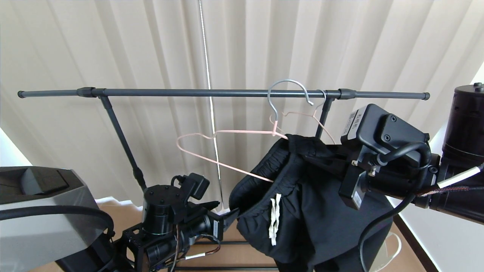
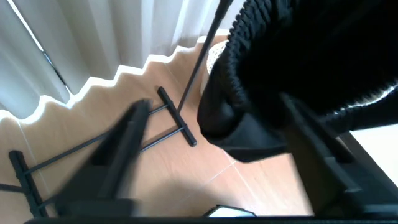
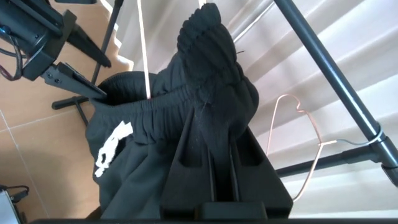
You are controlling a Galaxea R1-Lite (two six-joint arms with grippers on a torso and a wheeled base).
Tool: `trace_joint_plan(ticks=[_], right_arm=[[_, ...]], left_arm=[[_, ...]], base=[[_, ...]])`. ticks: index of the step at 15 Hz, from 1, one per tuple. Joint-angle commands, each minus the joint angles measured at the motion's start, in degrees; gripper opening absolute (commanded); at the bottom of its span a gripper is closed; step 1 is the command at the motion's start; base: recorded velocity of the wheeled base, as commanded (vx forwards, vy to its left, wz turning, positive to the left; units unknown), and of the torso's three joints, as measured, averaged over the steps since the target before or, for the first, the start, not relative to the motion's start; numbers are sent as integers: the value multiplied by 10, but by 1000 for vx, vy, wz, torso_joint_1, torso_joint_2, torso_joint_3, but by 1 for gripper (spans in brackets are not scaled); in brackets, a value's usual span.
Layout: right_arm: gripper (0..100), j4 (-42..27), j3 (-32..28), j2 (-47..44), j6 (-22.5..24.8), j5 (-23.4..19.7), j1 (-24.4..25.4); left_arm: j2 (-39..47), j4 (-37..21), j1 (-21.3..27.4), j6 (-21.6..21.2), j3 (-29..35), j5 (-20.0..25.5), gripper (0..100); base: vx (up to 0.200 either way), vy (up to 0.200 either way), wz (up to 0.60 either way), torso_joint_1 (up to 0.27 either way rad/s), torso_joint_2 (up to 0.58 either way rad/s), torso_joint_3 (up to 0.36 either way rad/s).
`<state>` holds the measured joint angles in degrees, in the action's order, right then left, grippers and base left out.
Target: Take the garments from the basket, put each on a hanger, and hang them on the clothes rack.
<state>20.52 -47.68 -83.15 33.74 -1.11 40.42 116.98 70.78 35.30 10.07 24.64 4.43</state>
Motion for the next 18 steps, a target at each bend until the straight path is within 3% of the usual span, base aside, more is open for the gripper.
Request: trace_joint_plan(ticks=[1,8,9,11,14,18], right_arm=[[0,0,0,6,0,0,0],[0,0,36,19,-13,-1,-19],[0,0,54,24,-49,-1,-22],[0,2,93,36,-72,-6,-34],[0,28,149,60,-105,-51,-53],[0,46,173,59,-105,-60,-76]], left_arm=[[1,1,11,-1,-4,0,0],[-25,0,6,-2,1,-22,0],[-39,0,-6,-9,2,-22,0],[-48,-1,-18,-17,3,-22,0],[-50,-1,-22,-17,7,-23,0],[-50,-1,-34,-20,8,-23,0]], base=[[0,0,0,0,0,0],[0,0,0,0,0,0],[0,0,0,0,0,0],[0,0,0,0,0,0],[0,0,0,0,0,0],[0,0,0,0,0,0]])
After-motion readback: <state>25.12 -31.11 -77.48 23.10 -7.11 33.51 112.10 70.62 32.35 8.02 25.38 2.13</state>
